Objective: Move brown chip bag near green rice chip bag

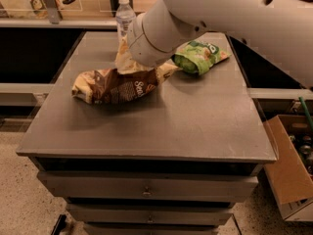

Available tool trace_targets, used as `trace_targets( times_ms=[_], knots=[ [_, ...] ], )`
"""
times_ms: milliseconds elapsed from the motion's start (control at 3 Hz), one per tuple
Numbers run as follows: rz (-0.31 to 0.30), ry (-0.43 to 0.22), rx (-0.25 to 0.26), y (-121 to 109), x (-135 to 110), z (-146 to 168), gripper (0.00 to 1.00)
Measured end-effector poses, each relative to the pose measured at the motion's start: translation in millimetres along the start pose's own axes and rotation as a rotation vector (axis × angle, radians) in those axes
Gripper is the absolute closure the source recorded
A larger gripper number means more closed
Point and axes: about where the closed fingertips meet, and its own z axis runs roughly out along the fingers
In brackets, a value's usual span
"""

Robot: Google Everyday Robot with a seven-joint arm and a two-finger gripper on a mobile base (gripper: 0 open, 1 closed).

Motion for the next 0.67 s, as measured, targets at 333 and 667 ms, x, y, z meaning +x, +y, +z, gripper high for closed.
trace_targets(
  times_ms=[333, 667],
  knots=[
    [0.019, 0.050, 0.015, 0.4, 18.9, -9.6, 1.00],
    [0.050, 0.121, 0.046, -1.2, 44.8, -22.0, 1.00]
  ],
)
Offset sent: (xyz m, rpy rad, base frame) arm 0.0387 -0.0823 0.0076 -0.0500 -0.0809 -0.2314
